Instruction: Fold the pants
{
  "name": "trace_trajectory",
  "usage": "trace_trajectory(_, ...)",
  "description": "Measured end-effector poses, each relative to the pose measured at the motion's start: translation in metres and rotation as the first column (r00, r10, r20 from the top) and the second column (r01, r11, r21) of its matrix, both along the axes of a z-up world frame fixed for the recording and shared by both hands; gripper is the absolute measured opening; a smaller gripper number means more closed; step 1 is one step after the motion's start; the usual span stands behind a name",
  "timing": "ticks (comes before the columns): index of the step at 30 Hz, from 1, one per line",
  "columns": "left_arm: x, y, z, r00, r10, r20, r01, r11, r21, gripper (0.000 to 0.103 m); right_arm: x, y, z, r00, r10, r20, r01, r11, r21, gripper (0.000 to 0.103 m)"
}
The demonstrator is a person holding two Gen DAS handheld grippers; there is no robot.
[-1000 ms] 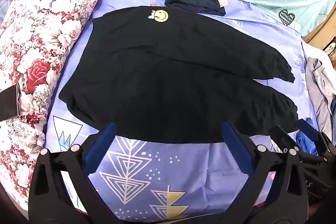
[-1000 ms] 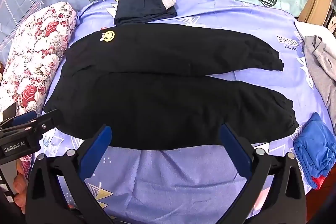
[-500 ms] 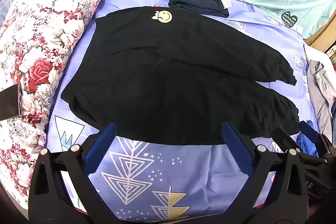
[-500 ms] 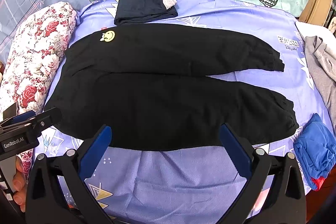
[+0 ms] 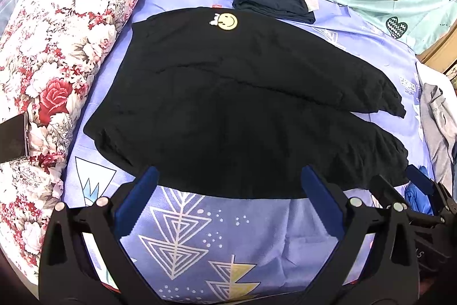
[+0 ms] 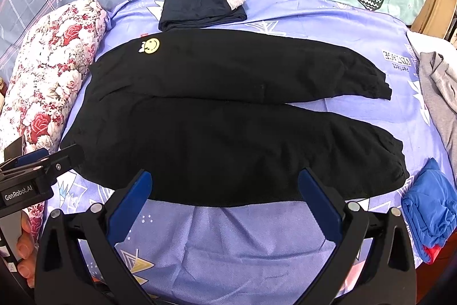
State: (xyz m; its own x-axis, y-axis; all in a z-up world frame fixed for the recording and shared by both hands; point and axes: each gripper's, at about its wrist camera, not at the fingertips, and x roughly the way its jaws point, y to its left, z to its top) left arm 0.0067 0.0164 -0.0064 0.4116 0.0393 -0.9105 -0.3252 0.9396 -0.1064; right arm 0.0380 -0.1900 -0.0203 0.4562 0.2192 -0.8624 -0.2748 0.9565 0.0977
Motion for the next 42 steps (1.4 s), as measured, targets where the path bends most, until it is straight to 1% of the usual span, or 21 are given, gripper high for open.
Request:
trace_trajectory(14,0.0027,0.0035,-0.0054,1.0,0.006,-0.012,-0.006,1.0,-0.003,0.101,0.0035,0.0064,-0.0038,1.0,0.02,-0.012,-0.02,1.0,-0.004,0.102)
trace_trajectory(42,0.0033,0.0026,-0.0026,1.0,0.009,-0.006,-0.009,1.0,0.005,0.101,0.0064,0.0046,-0.0045,1.0,0.018,-0.01,-0.018,1.0,-0.002,0.102)
